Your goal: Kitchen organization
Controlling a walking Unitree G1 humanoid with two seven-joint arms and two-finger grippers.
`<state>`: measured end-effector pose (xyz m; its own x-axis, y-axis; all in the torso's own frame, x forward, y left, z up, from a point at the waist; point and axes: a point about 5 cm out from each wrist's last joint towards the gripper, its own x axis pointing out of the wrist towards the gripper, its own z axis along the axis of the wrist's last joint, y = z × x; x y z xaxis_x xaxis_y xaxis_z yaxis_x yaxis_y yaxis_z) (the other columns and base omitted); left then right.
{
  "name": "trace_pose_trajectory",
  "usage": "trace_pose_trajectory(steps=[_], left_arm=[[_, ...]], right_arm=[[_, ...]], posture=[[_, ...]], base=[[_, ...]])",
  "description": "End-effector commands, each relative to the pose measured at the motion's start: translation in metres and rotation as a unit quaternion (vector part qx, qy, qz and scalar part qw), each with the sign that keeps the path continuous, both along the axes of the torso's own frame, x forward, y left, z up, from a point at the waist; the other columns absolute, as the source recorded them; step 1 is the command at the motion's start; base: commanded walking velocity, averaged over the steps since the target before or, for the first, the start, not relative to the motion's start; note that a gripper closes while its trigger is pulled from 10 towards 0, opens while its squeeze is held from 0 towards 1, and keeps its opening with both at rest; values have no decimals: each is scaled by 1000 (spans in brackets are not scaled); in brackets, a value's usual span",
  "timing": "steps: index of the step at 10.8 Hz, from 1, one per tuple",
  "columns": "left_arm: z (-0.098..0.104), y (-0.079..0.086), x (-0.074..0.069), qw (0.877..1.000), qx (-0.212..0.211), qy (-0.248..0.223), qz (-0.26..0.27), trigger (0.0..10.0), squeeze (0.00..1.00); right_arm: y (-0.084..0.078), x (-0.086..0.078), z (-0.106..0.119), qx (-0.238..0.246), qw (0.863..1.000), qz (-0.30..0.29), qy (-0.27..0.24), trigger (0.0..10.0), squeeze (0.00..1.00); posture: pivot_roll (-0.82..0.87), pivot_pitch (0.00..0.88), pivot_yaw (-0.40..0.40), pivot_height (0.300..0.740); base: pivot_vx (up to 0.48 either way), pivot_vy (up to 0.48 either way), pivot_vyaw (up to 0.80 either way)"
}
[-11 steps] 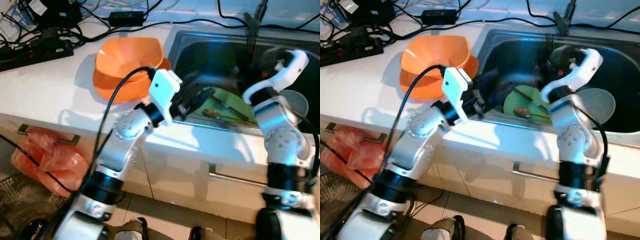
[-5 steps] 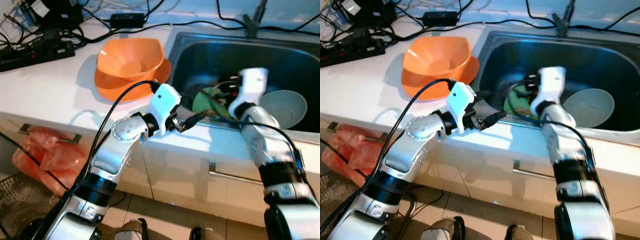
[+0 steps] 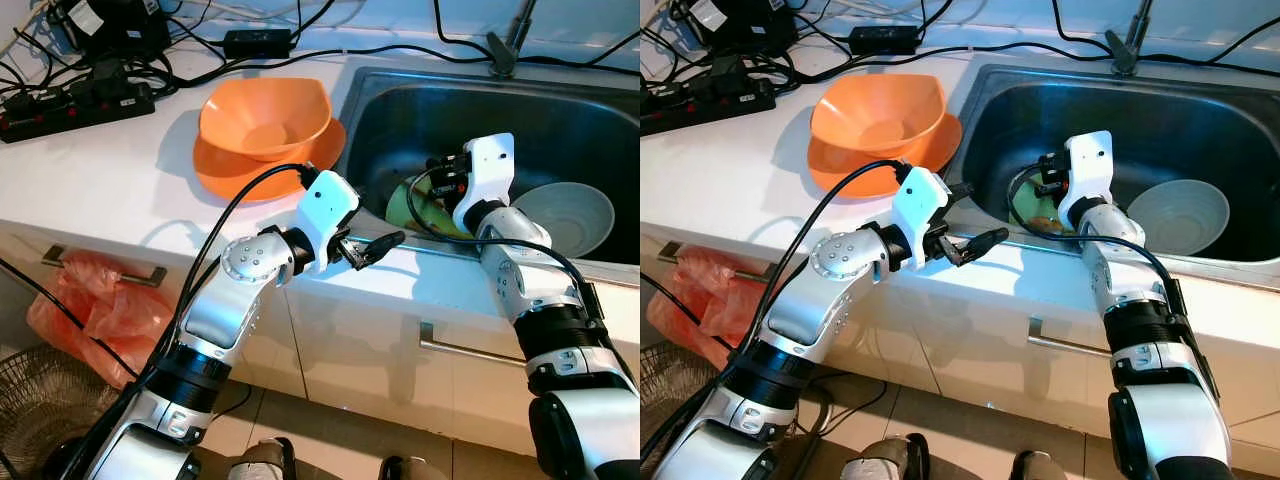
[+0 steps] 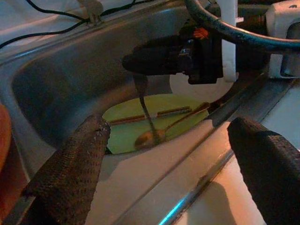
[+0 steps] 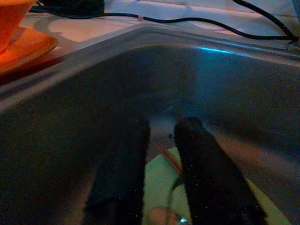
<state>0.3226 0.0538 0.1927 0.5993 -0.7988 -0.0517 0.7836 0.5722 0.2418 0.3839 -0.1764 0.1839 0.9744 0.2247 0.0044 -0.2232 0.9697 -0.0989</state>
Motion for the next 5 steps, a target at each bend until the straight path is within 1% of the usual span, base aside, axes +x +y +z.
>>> trace_pose_trajectory(steps=[1, 2, 3, 4, 5], left_arm=[[3, 2, 3, 1000, 12, -4, 4, 10000, 1000], [6, 3, 5, 1000, 14, -8, 9, 10000, 1000], [13, 10, 13, 999, 8, -24, 48, 10000, 1000], [20, 15, 17, 997, -2, -38, 73, 10000, 1000], [32, 26, 26, 991, -20, -61, 114, 10000, 1000]], right_arm=[[0, 1, -5, 1, 1000, -2, 10, 10000, 1000], [0, 1, -1, -2, 1000, -3, -1, 10000, 1000], [1, 0, 6, 1, 1000, 2, -21, 10000, 1000], [2, 0, 11, 4, 999, 6, -33, 10000, 1000], [4, -3, 21, 21, 998, 17, -54, 10000, 1000]], posture=[[130, 133, 54, 740], [130, 131, 52, 740], [128, 129, 50, 740], [128, 129, 50, 740], [126, 128, 44, 740]], base=[[0, 0, 0], [0, 0, 0], [0, 0, 0], [0, 0, 0], [0, 0, 0]])
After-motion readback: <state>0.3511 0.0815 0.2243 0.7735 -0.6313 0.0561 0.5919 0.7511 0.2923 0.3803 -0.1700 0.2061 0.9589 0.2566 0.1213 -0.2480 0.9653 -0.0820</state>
